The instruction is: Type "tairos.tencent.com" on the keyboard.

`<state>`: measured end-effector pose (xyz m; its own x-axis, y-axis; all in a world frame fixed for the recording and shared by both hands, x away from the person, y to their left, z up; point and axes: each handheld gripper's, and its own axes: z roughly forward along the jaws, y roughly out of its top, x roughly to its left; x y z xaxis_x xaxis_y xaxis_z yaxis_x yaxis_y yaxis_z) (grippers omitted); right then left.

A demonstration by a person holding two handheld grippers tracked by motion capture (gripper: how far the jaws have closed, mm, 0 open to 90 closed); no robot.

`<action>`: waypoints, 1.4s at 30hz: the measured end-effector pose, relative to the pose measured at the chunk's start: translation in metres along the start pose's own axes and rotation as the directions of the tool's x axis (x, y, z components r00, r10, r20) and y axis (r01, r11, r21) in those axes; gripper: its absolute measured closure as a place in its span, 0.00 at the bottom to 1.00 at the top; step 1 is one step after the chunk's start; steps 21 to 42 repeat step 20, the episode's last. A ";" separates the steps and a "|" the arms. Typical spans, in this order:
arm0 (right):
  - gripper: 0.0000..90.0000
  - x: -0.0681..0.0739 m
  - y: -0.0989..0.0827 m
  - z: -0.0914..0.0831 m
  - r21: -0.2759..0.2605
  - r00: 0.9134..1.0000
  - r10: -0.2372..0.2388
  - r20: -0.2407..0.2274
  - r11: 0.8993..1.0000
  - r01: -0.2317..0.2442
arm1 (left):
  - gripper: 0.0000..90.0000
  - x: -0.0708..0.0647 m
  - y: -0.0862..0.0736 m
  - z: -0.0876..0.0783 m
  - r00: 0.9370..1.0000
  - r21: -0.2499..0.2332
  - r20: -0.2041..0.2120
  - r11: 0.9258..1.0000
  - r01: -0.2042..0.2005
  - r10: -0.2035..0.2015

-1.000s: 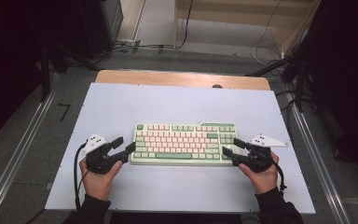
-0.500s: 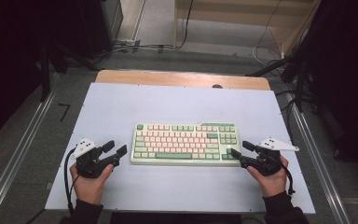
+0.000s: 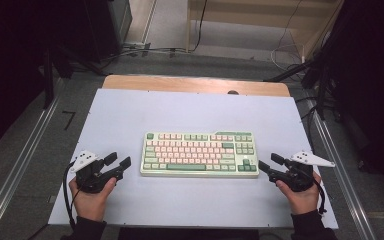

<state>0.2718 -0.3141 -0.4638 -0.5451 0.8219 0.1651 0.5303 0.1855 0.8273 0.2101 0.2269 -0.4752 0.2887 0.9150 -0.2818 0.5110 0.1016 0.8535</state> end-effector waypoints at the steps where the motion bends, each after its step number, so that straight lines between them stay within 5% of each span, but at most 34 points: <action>1: 0.39 -0.001 -0.001 -0.001 -0.002 1.000 0.003 0.003 1.000 -0.003 | 0.46 0.000 0.000 -0.001 1.000 -0.001 -0.001 1.000 0.000 0.000; 14: 0.39 -0.018 -0.012 -0.021 -0.010 0.997 0.039 0.062 0.999 -0.039 | 0.47 0.009 -0.002 -0.006 0.999 0.000 -0.027 1.000 0.018 -0.018; 20: 0.31 -0.021 -0.015 -0.030 -0.028 0.995 0.057 0.087 0.998 -0.055 | 0.48 0.016 -0.003 -0.007 0.998 -0.014 -0.026 0.999 0.048 -0.048; 42: 0.31 -0.021 -0.015 -0.030 -0.028 0.995 0.057 0.087 0.998 -0.055 | 0.48 0.016 -0.003 -0.007 0.998 -0.014 -0.026 0.999 0.048 -0.048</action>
